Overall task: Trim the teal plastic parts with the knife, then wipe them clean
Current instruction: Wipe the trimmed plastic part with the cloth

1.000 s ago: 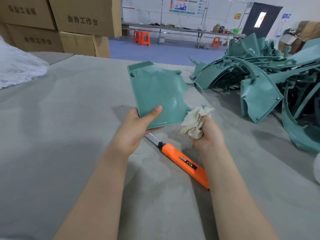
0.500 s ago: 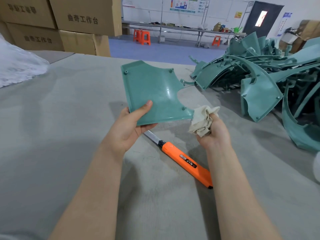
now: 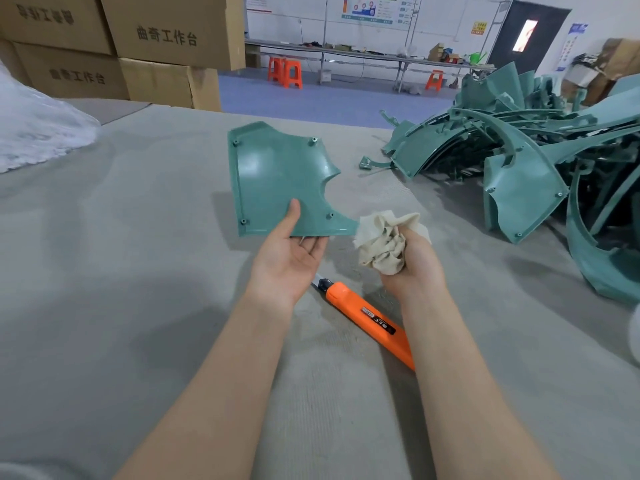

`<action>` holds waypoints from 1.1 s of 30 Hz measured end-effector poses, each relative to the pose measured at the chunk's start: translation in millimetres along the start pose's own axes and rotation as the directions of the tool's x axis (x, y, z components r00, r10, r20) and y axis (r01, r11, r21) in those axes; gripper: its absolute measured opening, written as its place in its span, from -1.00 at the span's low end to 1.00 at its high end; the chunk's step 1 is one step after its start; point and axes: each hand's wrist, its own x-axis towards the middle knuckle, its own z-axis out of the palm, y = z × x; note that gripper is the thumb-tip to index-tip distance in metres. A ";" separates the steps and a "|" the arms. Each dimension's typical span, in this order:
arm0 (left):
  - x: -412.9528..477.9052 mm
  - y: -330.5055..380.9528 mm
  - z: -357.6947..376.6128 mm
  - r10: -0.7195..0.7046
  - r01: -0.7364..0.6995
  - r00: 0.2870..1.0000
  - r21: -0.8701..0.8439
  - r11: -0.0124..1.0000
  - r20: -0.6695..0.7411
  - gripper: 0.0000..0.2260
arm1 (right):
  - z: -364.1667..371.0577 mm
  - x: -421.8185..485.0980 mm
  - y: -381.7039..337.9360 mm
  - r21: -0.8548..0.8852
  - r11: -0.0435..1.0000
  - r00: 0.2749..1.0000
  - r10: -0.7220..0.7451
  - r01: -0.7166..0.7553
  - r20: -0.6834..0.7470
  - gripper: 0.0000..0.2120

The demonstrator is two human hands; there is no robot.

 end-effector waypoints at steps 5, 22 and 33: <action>-0.2 4.3 1.1 0.050 -0.056 0.996 0.072 0.996 0.077 -0.87 | -9.1 -2.5 -11.7 0.048 0.999 0.984 -0.016 0.025 -0.178 -0.76; 0.5 20.3 -4.9 0.145 -0.149 0.989 -0.175 0.973 -0.037 -0.86 | -16.6 -1.9 -17.4 0.159 0.978 0.989 -0.126 0.137 -0.076 -0.81; -0.8 26.7 -6.7 0.215 -0.224 0.974 -0.173 0.959 -0.066 -0.86 | -7.4 -11.6 -22.0 -0.028 0.999 0.969 0.038 -0.032 0.242 -0.82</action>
